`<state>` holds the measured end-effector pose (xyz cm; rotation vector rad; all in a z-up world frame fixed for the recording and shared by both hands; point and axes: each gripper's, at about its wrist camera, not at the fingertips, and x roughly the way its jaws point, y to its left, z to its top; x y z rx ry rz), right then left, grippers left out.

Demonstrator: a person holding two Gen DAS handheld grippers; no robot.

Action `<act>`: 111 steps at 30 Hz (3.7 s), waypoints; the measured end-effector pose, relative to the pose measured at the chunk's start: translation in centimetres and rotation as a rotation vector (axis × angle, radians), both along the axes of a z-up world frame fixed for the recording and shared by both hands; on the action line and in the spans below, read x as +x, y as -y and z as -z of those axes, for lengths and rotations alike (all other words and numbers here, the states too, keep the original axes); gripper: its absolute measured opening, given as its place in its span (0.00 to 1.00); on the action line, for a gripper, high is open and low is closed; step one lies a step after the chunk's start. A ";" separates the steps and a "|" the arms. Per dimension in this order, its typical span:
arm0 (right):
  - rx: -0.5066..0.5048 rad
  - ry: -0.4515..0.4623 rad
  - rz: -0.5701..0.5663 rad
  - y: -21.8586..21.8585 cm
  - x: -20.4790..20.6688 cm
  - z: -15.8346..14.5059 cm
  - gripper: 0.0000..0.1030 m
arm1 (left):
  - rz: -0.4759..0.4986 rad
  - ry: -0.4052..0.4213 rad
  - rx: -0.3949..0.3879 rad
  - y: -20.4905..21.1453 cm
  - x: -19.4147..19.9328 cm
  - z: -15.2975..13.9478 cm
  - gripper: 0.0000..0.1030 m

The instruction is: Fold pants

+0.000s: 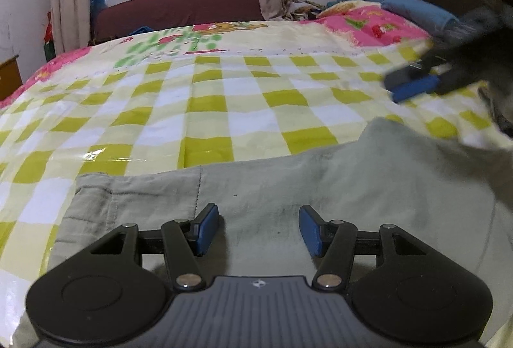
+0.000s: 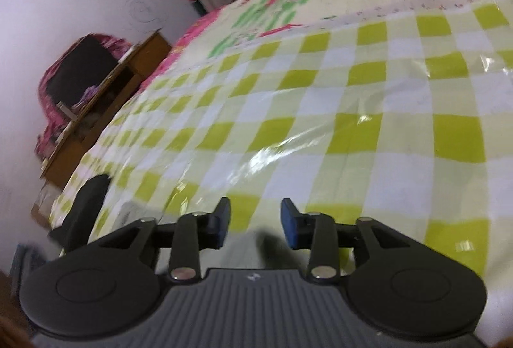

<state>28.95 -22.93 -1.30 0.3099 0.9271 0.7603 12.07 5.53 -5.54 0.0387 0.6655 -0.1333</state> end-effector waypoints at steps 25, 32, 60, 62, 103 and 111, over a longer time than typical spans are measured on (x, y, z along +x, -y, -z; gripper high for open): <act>-0.185 0.071 0.332 4.0 -9.0 0.9 0.40 | -0.033 -0.009 0.167 -0.9 -2.6 -1.6 0.73; -0.129 -0.068 0.787 21.4 -21.6 2.5 0.35 | 0.169 -0.106 0.238 6.4 -3.1 -1.1 0.73; 0.141 0.031 1.191 34.7 -30.0 3.6 0.28 | 0.505 -0.089 0.452 23.5 -4.9 -1.9 0.74; 0.224 0.011 1.213 34.6 -31.2 3.6 0.37 | 0.511 -0.086 0.449 23.7 -5.0 -1.9 0.74; 0.256 -0.053 1.080 33.2 -27.9 3.9 0.29 | 0.754 -0.018 0.351 33.8 -7.3 -3.4 0.74; 0.299 0.094 1.116 34.7 -27.7 1.9 0.05 | 0.739 -0.004 0.332 33.6 -6.8 -3.3 0.74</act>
